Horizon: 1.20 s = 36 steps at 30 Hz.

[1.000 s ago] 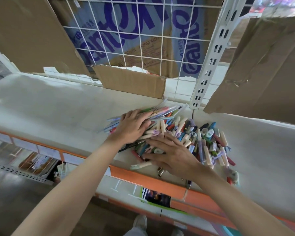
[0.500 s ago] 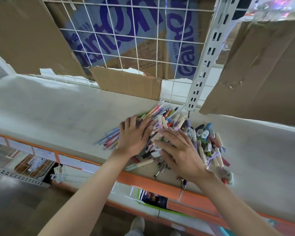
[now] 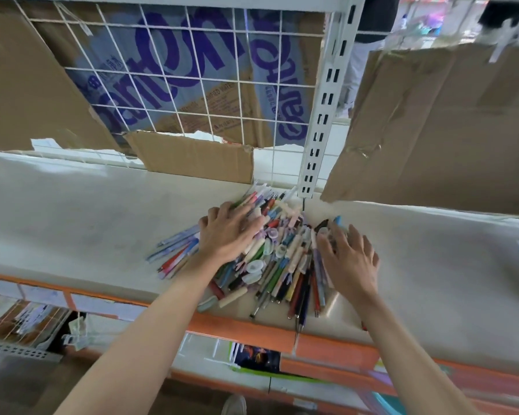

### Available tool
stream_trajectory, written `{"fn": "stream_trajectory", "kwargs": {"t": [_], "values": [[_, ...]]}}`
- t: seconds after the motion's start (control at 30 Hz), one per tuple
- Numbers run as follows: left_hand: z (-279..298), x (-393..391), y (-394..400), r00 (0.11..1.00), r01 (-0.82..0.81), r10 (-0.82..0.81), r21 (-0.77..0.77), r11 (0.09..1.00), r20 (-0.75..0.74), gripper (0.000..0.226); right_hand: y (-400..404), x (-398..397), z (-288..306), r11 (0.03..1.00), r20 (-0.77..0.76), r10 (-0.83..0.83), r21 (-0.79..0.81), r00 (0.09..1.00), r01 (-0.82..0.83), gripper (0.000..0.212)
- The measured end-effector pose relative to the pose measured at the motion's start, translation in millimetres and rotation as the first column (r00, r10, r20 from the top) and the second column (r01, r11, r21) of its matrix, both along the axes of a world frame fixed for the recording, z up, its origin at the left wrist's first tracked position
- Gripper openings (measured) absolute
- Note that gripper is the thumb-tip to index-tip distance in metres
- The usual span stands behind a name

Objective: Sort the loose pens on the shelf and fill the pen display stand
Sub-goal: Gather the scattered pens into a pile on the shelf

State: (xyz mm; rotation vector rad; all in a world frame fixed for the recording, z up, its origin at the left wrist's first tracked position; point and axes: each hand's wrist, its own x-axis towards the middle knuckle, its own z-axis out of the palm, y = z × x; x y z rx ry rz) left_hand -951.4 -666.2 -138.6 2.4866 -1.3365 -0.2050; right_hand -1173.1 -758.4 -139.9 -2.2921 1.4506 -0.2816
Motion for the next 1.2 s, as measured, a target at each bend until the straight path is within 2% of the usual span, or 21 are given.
{"fn": "stream_trajectory", "kwargs": {"t": [0.17, 0.37, 0.57, 0.67, 0.83, 0.93, 1.2], "values": [[-1.6, -5.3, -1.4, 1.0, -0.008, 0.008, -0.026, 1.0, 0.01, 0.076, 8.2, 6.3, -4.3, 0.999, 0.096, 0.033, 0.002, 0.995, -0.033, 0.053], [-0.1, -11.9, 4.9, 0.999, 0.041, -0.04, -0.061, 0.997, 0.013, 0.066, 10.0, 10.5, -4.2, 0.995, 0.122, 0.096, -0.017, 0.988, -0.095, 0.047], [2.7, -6.8, 12.8, 0.995, 0.101, -0.102, -0.08, 0.992, -0.011, 0.059, -7.3, 18.3, 5.0, 0.996, 0.183, 0.086, -0.049, 0.979, -0.078, 0.044], [6.5, -2.3, 5.7, 0.991, 0.104, -0.113, -0.124, 0.987, -0.066, 0.045, -28.0, 39.1, 12.1, 0.981, 0.168, 0.192, -0.041, 0.967, -0.188, 0.04], [8.4, 6.1, -14.8, 0.988, 0.088, -0.094, -0.059, 0.994, -0.123, 0.047, -58.5, 72.8, 16.3, 0.947, 0.086, 0.304, 0.082, 0.949, -0.311, 0.042], [6.1, 5.9, -20.6, 0.986, 0.08, -0.093, -0.1, 0.992, -0.139, 0.046, -67.0, 76.8, 14.8, 0.93, 0.044, 0.345, 0.121, 0.938, -0.348, 0.039], [-2.4, -16.3, -14.3, 0.967, 0.231, -0.244, -0.152, 0.961, -0.076, 0.048, -57.5, 59.0, 9.0, 0.935, 0.111, 0.354, -0.006, 0.929, -0.356, 0.03]]}}
